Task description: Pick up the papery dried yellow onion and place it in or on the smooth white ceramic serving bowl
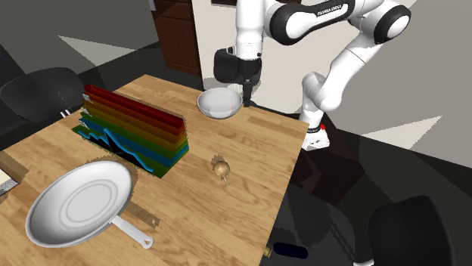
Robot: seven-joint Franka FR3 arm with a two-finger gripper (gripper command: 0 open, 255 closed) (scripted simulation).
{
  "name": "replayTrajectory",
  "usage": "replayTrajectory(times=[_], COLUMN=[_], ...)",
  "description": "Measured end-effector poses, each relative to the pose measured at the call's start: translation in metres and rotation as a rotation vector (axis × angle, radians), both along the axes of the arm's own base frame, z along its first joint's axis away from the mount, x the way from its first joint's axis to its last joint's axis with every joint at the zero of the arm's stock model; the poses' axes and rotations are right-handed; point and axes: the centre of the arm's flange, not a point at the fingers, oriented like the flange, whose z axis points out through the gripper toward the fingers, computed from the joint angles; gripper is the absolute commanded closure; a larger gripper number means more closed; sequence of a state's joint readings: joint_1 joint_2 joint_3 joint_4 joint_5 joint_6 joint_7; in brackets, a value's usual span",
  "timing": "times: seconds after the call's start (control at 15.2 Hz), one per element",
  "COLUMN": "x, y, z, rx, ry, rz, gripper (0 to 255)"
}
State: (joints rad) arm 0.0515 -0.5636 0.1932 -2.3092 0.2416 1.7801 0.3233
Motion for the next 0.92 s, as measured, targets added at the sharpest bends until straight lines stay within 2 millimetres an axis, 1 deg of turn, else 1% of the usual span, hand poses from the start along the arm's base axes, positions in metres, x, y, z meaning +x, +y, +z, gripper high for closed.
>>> replayTrajectory(times=[0.33, 0.46, 0.66, 0.73, 0.92], x=[0.031, 0.04, 0.06, 0.067, 0.087], y=[0.06, 0.082, 0.116, 0.13, 0.162], z=[-0.005, -0.005, -0.007, -0.007, -0.014], rx=[-0.001, -0.001, -0.002, -0.002, -0.002], ry=[0.002, 0.003, 0.004, 0.005, 0.007], rz=[-0.054, -0.076, -0.108, -0.118, -0.151], gripper=[0, 0, 0, 0, 0])
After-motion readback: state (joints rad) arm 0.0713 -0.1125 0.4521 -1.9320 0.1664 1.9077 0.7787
